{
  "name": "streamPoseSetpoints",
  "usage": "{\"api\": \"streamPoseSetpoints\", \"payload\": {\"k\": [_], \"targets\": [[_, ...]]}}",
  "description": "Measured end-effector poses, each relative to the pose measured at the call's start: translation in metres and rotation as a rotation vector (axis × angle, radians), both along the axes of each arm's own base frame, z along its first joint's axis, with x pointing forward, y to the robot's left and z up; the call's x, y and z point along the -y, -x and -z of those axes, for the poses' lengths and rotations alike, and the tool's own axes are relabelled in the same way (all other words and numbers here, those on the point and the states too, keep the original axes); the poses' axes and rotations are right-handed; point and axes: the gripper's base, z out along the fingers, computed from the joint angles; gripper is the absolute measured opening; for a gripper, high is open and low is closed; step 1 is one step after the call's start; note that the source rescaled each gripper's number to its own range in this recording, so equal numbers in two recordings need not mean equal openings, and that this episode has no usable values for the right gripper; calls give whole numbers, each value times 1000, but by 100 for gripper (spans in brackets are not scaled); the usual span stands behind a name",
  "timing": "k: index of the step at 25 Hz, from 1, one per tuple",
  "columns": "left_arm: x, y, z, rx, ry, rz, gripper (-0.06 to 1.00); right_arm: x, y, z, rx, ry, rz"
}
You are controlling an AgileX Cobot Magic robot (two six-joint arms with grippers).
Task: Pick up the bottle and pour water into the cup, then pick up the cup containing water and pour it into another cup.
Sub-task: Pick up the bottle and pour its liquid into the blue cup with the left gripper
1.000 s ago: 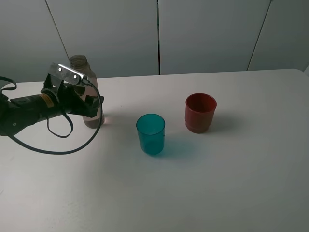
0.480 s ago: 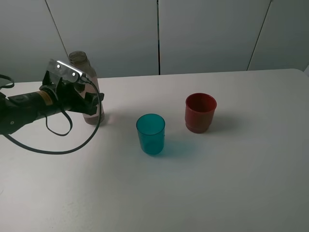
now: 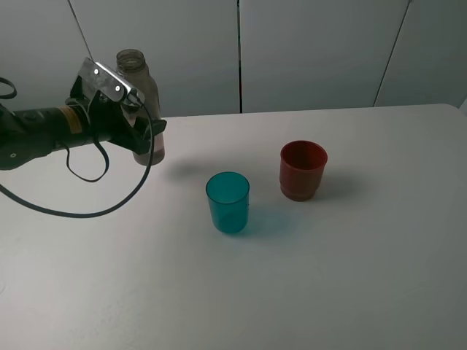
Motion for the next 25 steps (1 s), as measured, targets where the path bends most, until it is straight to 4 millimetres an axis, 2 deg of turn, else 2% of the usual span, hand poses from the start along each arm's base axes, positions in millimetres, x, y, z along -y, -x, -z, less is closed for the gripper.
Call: {"api": "streamPoseSetpoints", "payload": {"k": [11,18,25], "targets": [[15,-21,-25,87,-181,177,0,0,0,0,0,0,0],[34,-22,-34,147,-263,285,0,0,0,0,0,0,0],[45,-18,-32,168,-347,350,0,0,0,0,0,0,0]]}}
